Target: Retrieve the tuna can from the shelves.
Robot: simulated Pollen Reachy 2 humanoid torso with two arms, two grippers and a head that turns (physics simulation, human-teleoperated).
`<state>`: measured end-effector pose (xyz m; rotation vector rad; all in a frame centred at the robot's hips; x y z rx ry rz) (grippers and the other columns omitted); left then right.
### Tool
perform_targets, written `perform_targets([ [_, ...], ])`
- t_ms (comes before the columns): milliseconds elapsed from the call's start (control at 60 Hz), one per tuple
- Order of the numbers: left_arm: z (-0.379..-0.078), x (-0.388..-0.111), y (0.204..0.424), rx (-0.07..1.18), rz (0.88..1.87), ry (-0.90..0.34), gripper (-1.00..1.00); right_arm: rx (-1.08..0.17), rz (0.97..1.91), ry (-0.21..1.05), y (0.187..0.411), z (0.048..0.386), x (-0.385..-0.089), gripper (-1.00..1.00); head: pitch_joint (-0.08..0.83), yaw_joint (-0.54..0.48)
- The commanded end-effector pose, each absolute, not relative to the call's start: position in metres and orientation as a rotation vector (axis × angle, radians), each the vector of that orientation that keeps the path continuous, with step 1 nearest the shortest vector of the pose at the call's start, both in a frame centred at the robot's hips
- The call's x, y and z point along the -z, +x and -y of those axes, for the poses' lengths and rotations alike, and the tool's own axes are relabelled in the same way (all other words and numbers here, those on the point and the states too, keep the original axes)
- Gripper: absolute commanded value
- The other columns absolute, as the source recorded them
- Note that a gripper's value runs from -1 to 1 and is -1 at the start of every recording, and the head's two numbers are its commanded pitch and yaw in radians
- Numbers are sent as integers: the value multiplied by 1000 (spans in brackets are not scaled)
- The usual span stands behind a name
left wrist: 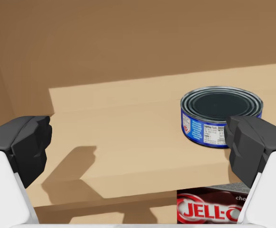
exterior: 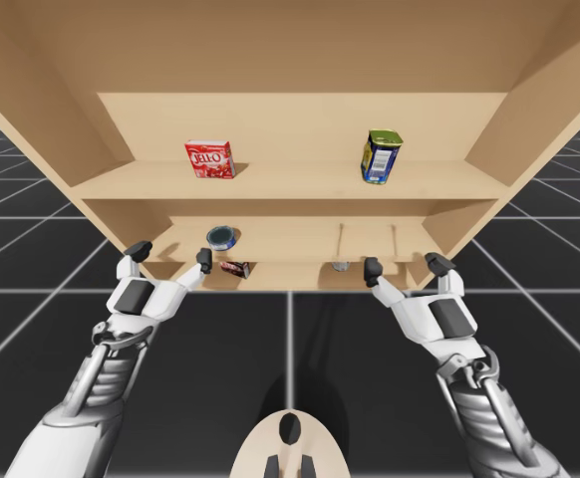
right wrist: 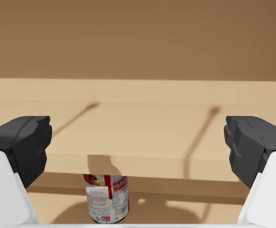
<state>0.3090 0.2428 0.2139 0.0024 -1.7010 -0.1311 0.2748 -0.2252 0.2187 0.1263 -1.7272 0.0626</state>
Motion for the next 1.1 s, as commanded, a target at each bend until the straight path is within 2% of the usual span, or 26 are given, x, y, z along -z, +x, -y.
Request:
perform_targets([
  [17,-243,-214,309,130,1701,2,-1000,-37,1717,147,274,219,-216,-1000,8,-31],
  [200,-243,-214,309,130,1701,1,-1000,-46,1711,159,275,221,-218,-1000,55,-30],
  [317,-243,-214,309,130,1701,2,-1000,-47,1710,152,275,221,-217,-1000,136,-14],
  [533,-244,-213,310,140,1703,6,-1000,-47,1712,147,275,223,-217,-1000,267,60],
  [633,-244,-213,310,145,1704,7,-1000,-53,1708,145,276,223,-216,-1000,327,126],
  [833,-243,-214,308,148,1713,-1,-1000,-58,1702,140,276,222,-214,-1000,400,234],
  [1100,-229,-222,296,138,1718,-53,-1000,-58,1702,136,277,221,-214,-1000,434,253],
])
